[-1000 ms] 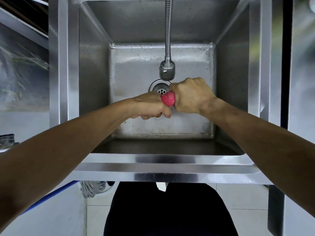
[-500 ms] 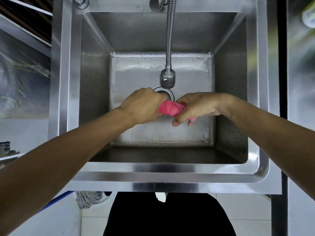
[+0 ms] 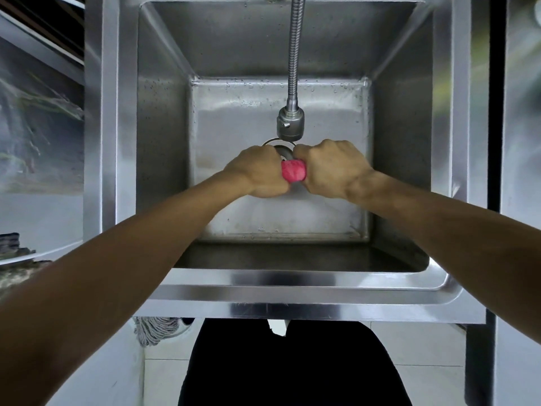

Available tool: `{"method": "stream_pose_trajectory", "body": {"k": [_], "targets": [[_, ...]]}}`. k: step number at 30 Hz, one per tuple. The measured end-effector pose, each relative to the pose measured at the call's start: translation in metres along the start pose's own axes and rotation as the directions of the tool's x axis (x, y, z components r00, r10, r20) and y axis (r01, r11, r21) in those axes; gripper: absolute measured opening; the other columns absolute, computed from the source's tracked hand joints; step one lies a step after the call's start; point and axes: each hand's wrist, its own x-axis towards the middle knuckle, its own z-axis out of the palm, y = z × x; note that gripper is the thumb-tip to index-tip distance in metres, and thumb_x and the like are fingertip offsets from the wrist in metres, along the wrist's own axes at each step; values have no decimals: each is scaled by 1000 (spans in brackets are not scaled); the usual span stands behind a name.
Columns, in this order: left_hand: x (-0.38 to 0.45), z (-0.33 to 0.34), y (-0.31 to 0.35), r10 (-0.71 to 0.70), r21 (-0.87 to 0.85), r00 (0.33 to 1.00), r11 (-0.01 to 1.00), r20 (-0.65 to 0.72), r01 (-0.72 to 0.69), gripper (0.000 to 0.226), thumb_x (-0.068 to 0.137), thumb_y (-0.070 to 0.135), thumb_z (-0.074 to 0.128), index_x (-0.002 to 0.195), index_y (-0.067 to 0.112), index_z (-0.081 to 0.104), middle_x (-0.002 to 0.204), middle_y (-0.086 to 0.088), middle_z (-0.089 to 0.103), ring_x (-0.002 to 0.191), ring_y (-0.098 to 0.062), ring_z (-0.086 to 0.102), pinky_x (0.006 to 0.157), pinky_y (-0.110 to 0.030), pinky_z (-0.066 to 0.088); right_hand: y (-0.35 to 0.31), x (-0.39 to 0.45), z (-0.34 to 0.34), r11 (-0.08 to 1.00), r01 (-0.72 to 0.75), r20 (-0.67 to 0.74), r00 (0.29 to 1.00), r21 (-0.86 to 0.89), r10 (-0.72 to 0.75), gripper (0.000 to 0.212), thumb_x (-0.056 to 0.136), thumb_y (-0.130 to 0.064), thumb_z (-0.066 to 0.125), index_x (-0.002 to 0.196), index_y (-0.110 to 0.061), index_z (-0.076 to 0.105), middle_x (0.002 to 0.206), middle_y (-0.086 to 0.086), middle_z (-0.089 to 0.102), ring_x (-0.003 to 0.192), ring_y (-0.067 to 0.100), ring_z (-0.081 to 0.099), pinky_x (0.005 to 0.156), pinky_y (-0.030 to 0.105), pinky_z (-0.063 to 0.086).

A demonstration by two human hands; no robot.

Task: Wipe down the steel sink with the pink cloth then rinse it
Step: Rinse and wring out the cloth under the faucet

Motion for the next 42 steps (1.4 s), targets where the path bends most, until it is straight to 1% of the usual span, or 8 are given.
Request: {"method": "stream_pose_trajectory", "body": {"k": [14,20,26,29,32,35,38,42], "targets": [[-13,16,-2,-18,-565,951,801,309,199,41,81,12,75,60,20,40,53,2,37,42,-14,23,45,-24,17,7,-6,-1,977,188,-79,977,-100,-196,27,98,-31,55,124,-23,57,95,8,75,87,37,69,70,35,36],[-12,16,-5,37,-494,966,864,255,97,33,82,21,75,65,19,47,62,-1,43,43,-12,31,44,-25,22,3,-11,0,991,112,-35,993,-69,-114,26,98,-28,55,123,-21,57,98,8,74,88,38,68,70,36,36],[-21,1,-19,132,-523,942,850,309,53,16,90,21,72,102,15,63,89,-1,74,74,-16,75,46,-24,46,-1,-23,-8,997,42,-123,991,-68,-50,25,96,-28,58,119,-21,55,98,5,71,88,34,67,67,35,37],[-17,-2,-21,193,-208,975,964,113,-167,15,90,21,72,95,18,58,83,-5,66,74,-28,70,53,-28,47,-7,-26,-14,989,-131,42,991,71,129,13,88,-24,65,101,-24,61,86,3,68,83,33,65,67,31,38],[-15,7,-26,419,330,851,890,-318,-315,37,90,21,73,124,19,59,110,-7,68,89,-38,69,66,-35,42,13,-20,-14,615,-478,599,801,627,11,28,79,-16,73,61,-17,52,50,-2,46,44,18,43,46,22,34],[-15,10,-26,438,290,759,897,-482,-333,54,86,16,76,136,24,57,116,-6,67,90,-36,69,68,-41,52,24,-20,-3,157,-645,649,660,748,-378,24,80,-24,78,71,-17,57,52,-5,47,37,5,36,37,18,36],[-12,6,-31,261,39,928,965,-267,-261,46,84,33,82,123,35,58,100,4,69,93,-30,68,73,-34,47,26,-23,12,88,-520,524,814,850,-251,68,67,-23,91,124,-18,55,97,5,67,65,13,61,56,25,55],[-22,2,-45,129,-459,991,884,48,-93,30,81,33,87,96,31,62,81,8,68,76,-15,73,57,-30,57,24,-36,20,236,-160,167,986,958,-13,73,69,-4,92,130,-25,58,118,3,68,100,14,70,90,27,56]]}}
